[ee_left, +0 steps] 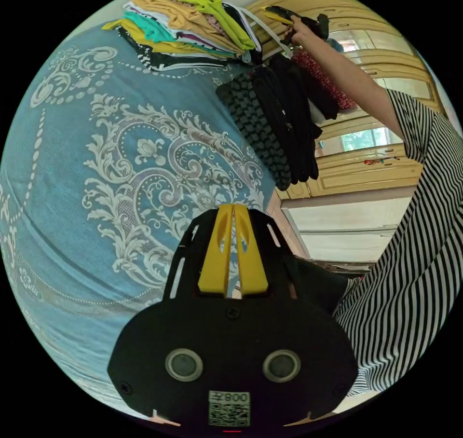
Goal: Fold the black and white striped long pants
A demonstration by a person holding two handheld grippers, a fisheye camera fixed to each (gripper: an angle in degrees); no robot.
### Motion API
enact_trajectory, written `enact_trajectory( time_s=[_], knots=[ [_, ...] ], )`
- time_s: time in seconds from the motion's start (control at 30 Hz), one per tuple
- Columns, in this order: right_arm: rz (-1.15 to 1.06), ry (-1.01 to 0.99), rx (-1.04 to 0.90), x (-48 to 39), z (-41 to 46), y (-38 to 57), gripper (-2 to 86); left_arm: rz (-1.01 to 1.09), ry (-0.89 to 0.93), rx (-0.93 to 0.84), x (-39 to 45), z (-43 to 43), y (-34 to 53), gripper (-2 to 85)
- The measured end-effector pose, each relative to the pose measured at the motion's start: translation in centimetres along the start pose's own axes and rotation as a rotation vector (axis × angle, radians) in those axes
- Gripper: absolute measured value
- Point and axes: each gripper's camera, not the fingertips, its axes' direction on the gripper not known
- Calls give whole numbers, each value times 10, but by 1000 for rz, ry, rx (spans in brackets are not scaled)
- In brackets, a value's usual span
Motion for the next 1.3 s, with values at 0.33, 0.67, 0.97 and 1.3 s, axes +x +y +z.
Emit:
enact_trajectory(
  time_s=[0.33,0.67,0.97,1.3],
  knots=[
    [-120,184,-168,33,116,-129,103,-98,127,13,-81,78,0,1],
    [-81,161,-134,69,118,-172,29,-119,214,10,-146,138,73,1],
    [2,-234,172,85,-34,-195,14,-59,202,88,-188,148,189,2],
    [-182,-629,457,-15,-204,-221,12,78,136,289,-207,116,358,5]
  ],
)
